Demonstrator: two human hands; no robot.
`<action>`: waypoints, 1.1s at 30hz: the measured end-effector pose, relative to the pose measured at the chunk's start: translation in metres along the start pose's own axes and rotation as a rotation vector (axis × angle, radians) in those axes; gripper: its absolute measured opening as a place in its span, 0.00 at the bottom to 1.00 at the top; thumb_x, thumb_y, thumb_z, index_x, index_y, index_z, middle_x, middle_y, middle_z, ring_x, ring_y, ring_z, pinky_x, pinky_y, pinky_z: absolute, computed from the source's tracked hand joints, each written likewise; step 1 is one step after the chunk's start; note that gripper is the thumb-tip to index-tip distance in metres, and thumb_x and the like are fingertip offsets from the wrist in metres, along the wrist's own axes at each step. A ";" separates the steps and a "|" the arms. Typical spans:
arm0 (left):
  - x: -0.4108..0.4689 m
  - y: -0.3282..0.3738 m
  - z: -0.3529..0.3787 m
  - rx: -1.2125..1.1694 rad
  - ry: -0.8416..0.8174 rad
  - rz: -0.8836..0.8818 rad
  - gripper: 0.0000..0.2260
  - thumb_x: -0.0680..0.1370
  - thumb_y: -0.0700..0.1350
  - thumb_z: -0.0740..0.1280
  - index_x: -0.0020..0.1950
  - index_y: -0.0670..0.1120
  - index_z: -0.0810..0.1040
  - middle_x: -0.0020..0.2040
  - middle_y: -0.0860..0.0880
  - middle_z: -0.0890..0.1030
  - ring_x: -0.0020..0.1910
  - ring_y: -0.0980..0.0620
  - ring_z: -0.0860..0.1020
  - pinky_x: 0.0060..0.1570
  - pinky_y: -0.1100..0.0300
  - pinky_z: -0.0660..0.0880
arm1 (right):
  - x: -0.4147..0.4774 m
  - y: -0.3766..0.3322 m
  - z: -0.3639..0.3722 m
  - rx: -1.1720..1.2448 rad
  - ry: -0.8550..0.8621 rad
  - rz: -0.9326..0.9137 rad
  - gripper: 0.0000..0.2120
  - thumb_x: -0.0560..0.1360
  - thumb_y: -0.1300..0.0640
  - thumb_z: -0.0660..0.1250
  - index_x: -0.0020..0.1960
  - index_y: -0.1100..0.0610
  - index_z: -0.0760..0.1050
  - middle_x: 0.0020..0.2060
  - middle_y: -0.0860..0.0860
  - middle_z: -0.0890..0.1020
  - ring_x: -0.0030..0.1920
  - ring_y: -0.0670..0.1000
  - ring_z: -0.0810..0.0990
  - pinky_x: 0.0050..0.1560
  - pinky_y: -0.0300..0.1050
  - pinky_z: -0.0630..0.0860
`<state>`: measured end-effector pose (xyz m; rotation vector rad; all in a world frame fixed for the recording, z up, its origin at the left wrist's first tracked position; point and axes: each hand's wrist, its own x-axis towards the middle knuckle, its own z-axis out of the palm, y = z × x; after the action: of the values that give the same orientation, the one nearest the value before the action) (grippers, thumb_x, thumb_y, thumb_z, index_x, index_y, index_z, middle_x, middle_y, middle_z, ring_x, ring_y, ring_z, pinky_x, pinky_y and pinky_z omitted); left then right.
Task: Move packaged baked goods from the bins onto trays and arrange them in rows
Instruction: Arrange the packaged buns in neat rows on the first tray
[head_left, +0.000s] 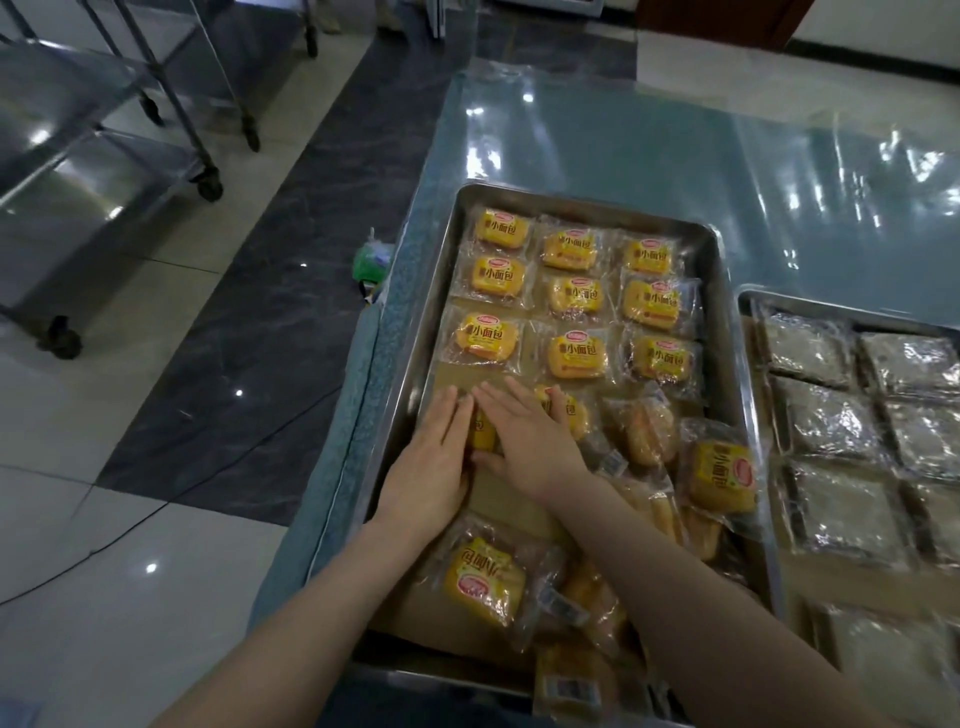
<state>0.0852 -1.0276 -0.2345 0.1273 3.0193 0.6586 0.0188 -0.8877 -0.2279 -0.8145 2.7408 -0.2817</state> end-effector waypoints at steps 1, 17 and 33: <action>0.000 -0.001 0.001 0.009 -0.020 0.009 0.34 0.78 0.40 0.64 0.77 0.44 0.47 0.78 0.43 0.46 0.76 0.48 0.46 0.71 0.60 0.46 | 0.001 -0.002 0.001 -0.003 0.016 0.005 0.34 0.75 0.44 0.65 0.76 0.48 0.53 0.75 0.45 0.59 0.76 0.49 0.47 0.70 0.65 0.38; 0.005 -0.005 0.020 0.053 -0.235 -0.133 0.40 0.77 0.63 0.57 0.69 0.60 0.24 0.70 0.42 0.24 0.70 0.44 0.26 0.69 0.50 0.37 | -0.043 0.024 -0.013 0.032 0.129 0.253 0.21 0.79 0.48 0.58 0.70 0.50 0.67 0.75 0.50 0.62 0.75 0.53 0.55 0.74 0.56 0.52; -0.019 -0.002 -0.003 -0.218 -0.131 -0.067 0.30 0.79 0.56 0.59 0.77 0.55 0.49 0.76 0.57 0.44 0.74 0.59 0.40 0.69 0.58 0.45 | -0.070 0.017 -0.028 0.177 0.153 0.201 0.11 0.76 0.48 0.64 0.57 0.48 0.74 0.57 0.46 0.76 0.58 0.50 0.75 0.56 0.45 0.74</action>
<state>0.1033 -1.0322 -0.2322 0.0574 2.7920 0.9278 0.0580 -0.8313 -0.1922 -0.4849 2.8582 -0.5556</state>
